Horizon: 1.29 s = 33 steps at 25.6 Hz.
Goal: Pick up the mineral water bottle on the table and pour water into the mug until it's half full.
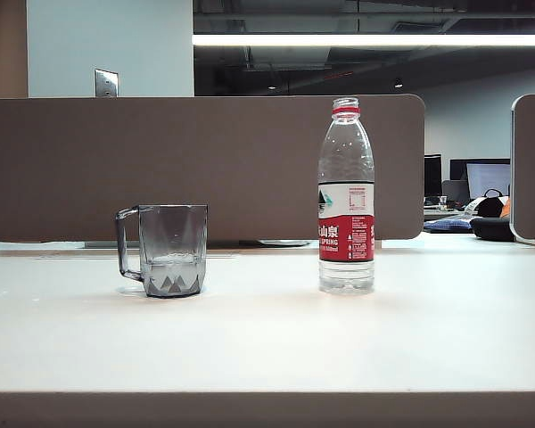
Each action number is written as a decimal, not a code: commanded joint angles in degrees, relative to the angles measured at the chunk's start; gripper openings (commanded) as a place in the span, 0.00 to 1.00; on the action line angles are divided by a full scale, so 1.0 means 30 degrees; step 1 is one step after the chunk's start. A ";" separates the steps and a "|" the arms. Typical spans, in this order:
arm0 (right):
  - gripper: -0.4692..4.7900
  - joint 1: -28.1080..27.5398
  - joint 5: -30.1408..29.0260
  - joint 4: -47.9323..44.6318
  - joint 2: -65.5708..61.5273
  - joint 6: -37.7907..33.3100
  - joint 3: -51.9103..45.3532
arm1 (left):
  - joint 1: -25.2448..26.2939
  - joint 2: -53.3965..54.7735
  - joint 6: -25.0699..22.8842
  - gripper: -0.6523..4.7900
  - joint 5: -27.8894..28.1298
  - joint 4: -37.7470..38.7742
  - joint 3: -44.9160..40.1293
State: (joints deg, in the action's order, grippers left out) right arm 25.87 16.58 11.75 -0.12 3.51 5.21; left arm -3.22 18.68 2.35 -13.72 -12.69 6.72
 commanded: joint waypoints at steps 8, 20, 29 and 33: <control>0.08 -0.1712 0.0430 -0.4087 -0.0015 0.0925 -0.1705 | -0.0007 0.0007 -0.0729 0.11 0.2084 -0.2667 -0.2120; 0.08 -0.5639 -0.2062 -0.4204 -0.0007 0.0015 -0.1705 | -0.0022 0.1370 -0.0772 0.11 0.2863 -0.5668 -0.2113; 0.08 -0.5654 -0.2069 -0.3351 0.0000 0.0015 -0.1705 | -0.1443 0.1399 -0.0503 0.11 0.3271 -0.4044 -0.2120; 0.08 -0.5646 -0.2062 -0.3351 0.0000 0.0015 -0.1705 | -0.1435 0.1406 -0.0503 0.11 0.3293 -0.3825 -0.2120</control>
State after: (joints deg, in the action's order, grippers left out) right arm 8.97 10.44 2.52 -0.12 3.86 0.40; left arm -7.64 22.90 0.91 -3.84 -23.88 0.16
